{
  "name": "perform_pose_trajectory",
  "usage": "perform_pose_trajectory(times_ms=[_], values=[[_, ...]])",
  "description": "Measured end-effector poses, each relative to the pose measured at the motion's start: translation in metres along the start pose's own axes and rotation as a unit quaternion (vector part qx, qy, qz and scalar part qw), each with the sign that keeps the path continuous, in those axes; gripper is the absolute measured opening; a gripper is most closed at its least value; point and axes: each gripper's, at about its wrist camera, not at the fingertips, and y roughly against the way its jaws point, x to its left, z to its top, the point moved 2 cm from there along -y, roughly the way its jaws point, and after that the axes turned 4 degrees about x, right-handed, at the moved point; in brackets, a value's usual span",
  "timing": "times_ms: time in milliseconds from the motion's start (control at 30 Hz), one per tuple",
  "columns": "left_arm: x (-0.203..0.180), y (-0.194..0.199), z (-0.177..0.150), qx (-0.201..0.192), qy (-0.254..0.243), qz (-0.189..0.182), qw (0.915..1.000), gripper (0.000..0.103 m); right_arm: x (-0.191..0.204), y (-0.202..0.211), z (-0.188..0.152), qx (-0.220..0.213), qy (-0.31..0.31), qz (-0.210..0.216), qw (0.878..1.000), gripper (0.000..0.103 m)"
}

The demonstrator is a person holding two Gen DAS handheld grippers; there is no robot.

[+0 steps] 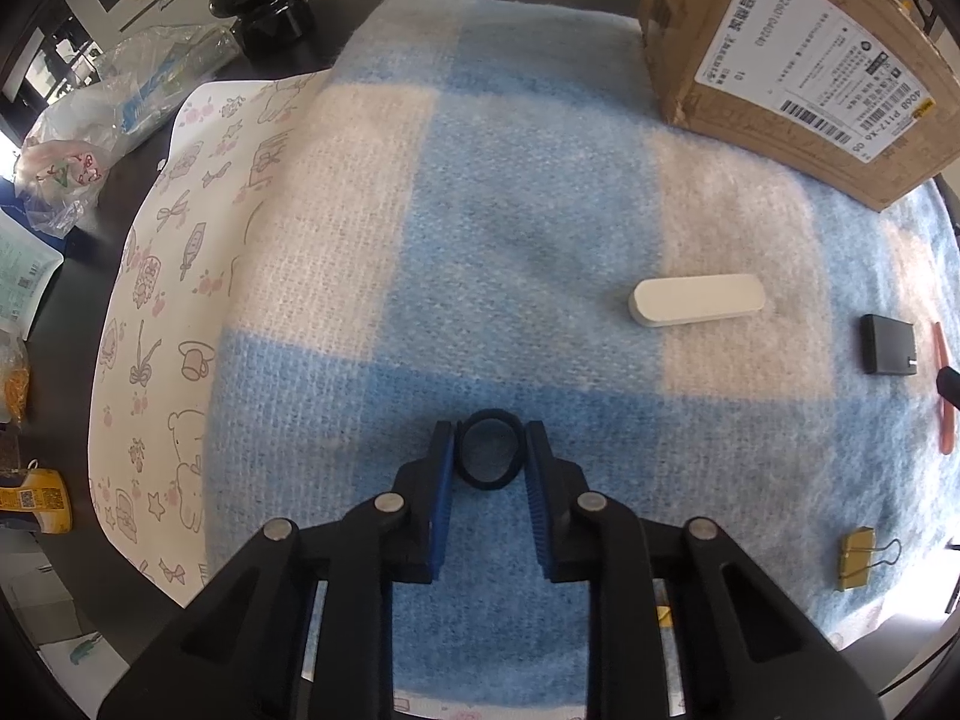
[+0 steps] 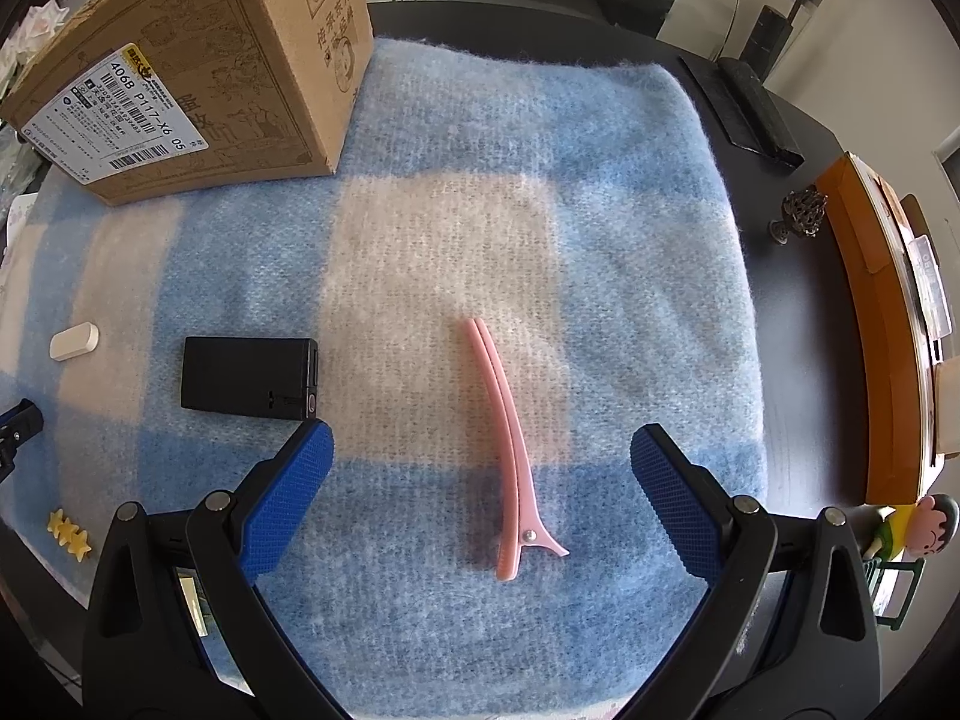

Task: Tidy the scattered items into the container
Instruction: 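Lower the left tool over the black hair tie ring and close on it, then close the right tool on the pink hair clip while the left tool holds the ring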

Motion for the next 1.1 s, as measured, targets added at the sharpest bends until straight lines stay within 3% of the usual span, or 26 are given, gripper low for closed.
perform_pose_trajectory(times_ms=[400, 600, 667, 833, 933, 1100], values=[[-0.008, 0.002, -0.005, 0.001, -0.01, 0.002, 0.9999, 0.021, -0.013, -0.021, 0.002, 0.017, -0.025, -0.002, 1.0, 0.098], [-0.008, 0.001, -0.005, 0.0, -0.013, 0.001, 0.9999, 0.021, -0.019, -0.022, -0.001, 0.028, -0.04, 0.009, 0.999, 0.065], [-0.008, 0.001, -0.006, 0.0, -0.012, -0.001, 0.9999, 0.021, -0.02, -0.021, -0.001, 0.03, -0.044, 0.013, 0.998, 0.06], [-0.006, -0.001, -0.002, -0.002, -0.013, -0.009, 0.9999, 0.021, -0.022, -0.018, -0.002, 0.035, -0.054, 0.016, 0.998, 0.019], [-0.007, 0.0, -0.002, -0.002, -0.015, -0.01, 0.9998, 0.021, -0.022, -0.015, -0.003, 0.036, -0.056, 0.017, 0.998, 0.011], [-0.006, 0.0, 0.0, -0.005, -0.016, -0.012, 0.9998, 0.021, -0.016, -0.01, -0.002, 0.032, -0.05, 0.01, 0.998, 0.009]])
